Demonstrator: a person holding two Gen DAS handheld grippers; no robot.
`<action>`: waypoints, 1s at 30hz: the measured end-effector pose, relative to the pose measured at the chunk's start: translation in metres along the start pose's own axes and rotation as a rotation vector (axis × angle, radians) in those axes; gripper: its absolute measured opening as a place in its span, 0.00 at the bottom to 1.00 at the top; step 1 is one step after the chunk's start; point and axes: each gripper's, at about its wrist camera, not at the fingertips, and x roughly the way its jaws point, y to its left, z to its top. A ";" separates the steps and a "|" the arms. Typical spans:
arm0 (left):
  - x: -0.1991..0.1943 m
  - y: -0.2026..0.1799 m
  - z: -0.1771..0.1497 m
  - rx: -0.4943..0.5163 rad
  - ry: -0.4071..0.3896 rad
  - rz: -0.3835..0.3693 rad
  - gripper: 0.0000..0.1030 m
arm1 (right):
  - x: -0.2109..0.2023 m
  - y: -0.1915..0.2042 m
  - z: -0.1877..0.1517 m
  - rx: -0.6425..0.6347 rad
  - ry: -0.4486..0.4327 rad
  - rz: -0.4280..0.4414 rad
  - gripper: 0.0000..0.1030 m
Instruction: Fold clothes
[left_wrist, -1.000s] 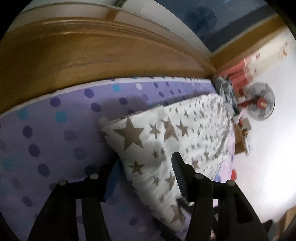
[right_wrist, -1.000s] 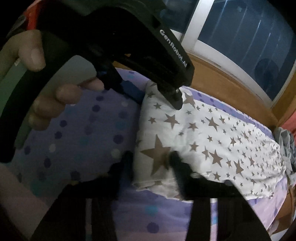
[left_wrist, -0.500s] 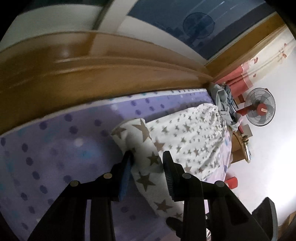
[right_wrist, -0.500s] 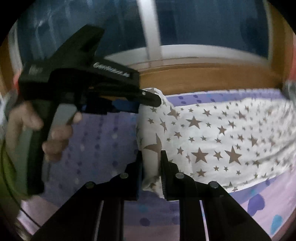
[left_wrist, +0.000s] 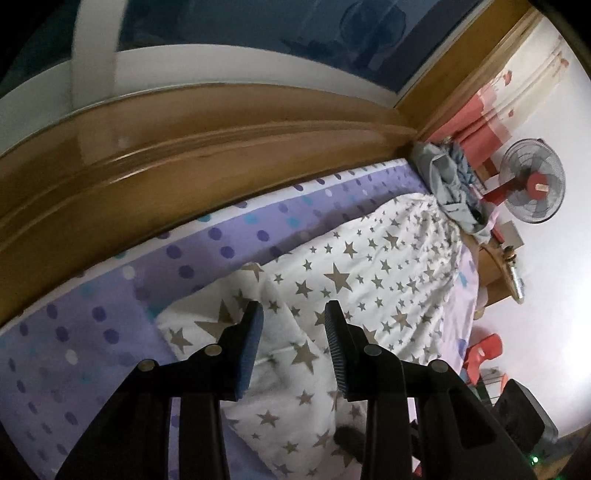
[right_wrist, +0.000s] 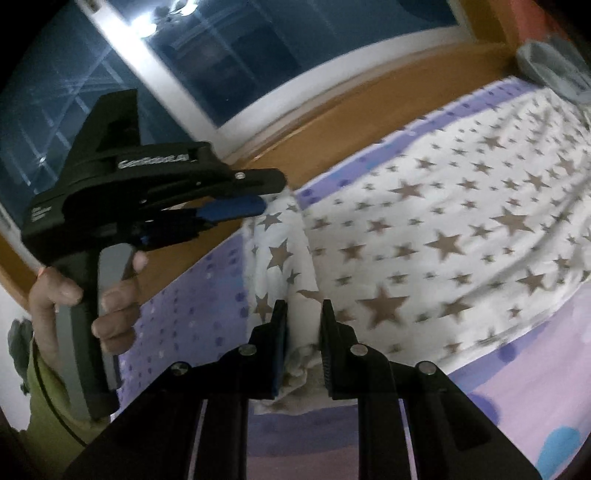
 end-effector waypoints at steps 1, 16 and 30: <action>0.003 -0.004 0.000 0.004 0.003 0.007 0.33 | 0.003 -0.007 0.002 0.010 0.005 -0.002 0.15; 0.053 -0.026 0.003 0.043 0.053 0.219 0.33 | -0.017 -0.015 0.004 -0.208 0.006 0.014 0.16; 0.065 -0.020 -0.003 0.042 0.055 0.221 0.35 | 0.012 0.005 -0.031 -0.354 0.139 -0.065 0.17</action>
